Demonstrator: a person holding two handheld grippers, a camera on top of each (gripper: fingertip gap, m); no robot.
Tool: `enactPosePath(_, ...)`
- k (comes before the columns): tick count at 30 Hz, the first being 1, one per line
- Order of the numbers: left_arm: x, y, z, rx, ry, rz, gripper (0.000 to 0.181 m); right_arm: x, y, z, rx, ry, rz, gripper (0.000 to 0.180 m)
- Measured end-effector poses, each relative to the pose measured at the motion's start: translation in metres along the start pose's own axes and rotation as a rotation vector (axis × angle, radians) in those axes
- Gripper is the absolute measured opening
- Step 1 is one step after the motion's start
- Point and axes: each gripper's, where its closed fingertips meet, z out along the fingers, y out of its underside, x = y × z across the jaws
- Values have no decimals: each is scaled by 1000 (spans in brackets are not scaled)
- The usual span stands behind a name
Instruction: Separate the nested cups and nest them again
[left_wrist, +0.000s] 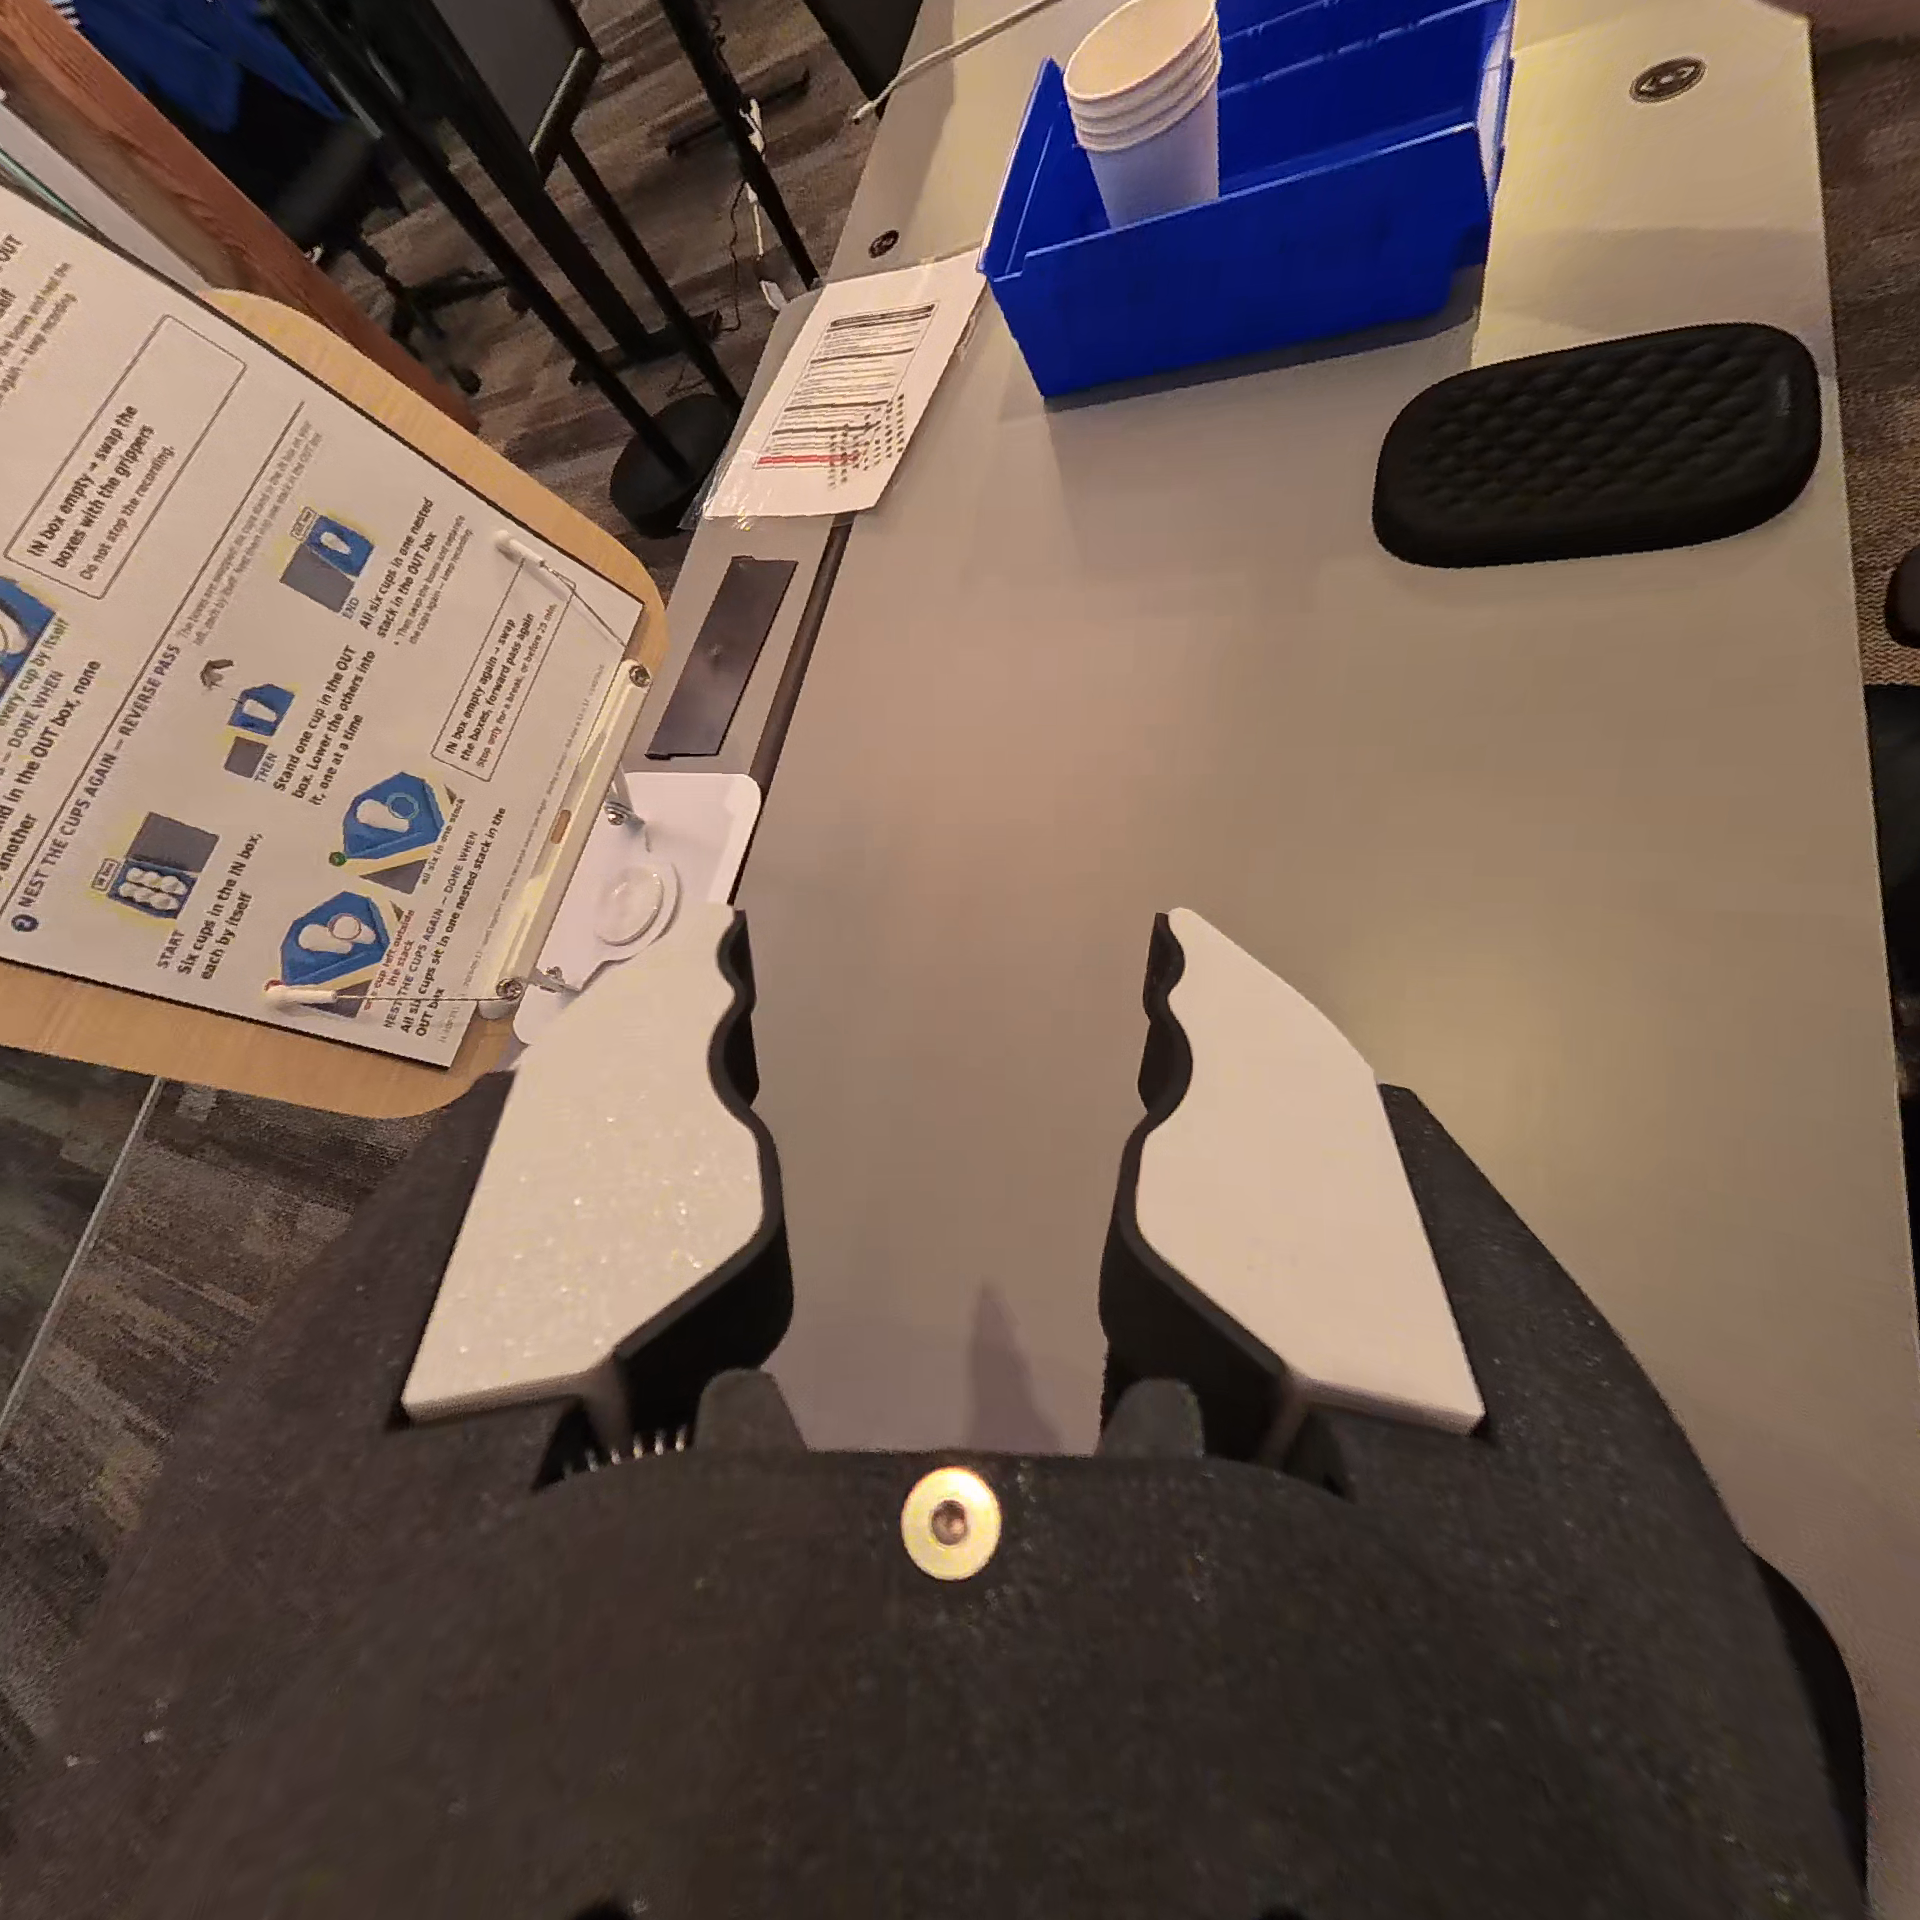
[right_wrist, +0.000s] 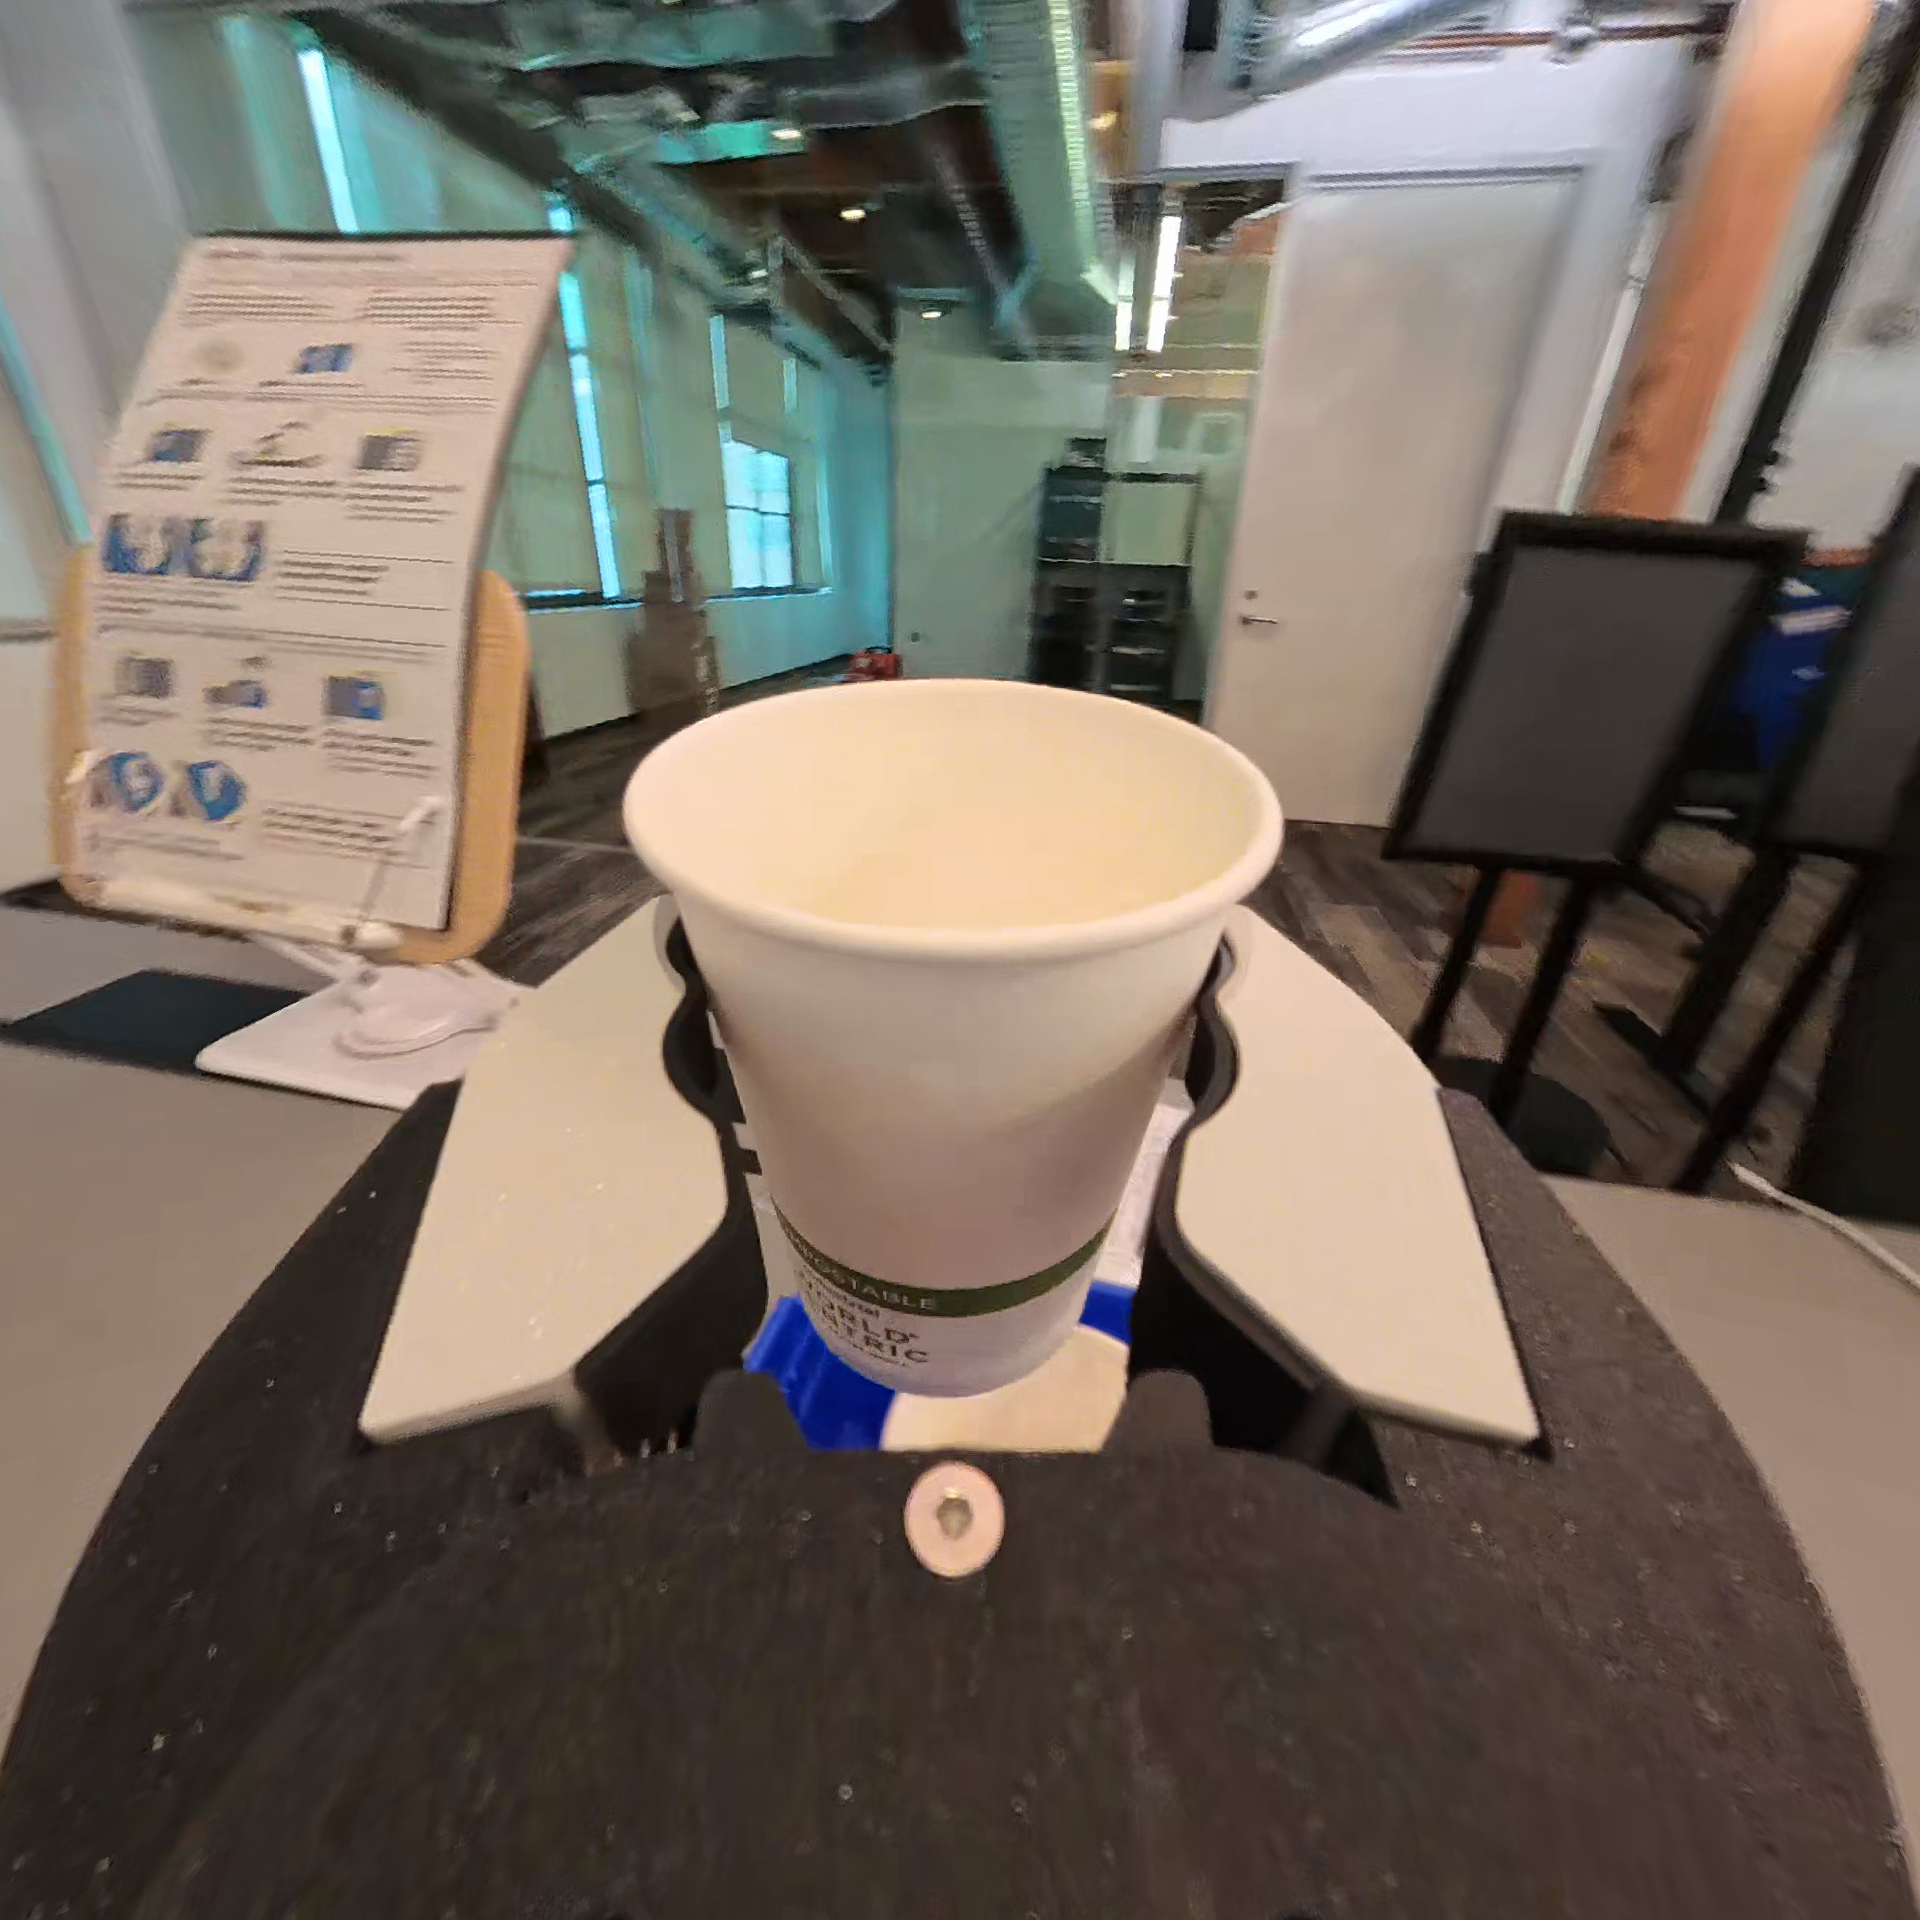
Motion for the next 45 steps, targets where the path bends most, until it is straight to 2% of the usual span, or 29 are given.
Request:
enactPosePath(7,11,-10,5,-27,10,39,72,24,69,-3,-84,107,4,90)
enactPosePath(18,16,-9,6,-60,24,45,72,20,131,-7,-182,136,5,92)
enactPosePath(24,15,-8,6,-65,30,47,72,20,157,-14,-310,153,-30,115)
enactPosePath(29,4,3,2,-87,-9,41,71,12,155,-21,-325,132,-86,122)
enactPosePath(31,-11,20,-5,-118,-42,6,71,8,143,-24,-293,123,-95,122)
enactPosePath(33,-34,53,-16,-204,-102,-29,68,3,125,-26,-247,108,-105,122)
enactPosePath(36,-80,138,-44,-513,-234,-18,68,-7,94,-29,-181,75,-133,120)
enactPosePath(38,-94,190,-55,-654,-227,-31,65,-17,78,-28,-153,51,-150,119)
enactPosePath(42,-100,263,-38,-795,-151,-6,61,-41,59,-20,-110,-7,-151,118)
enactPosePath(45,-106,296,-18,-859,-109,1,58,-61,54,-12,-99,-53,-134,117)
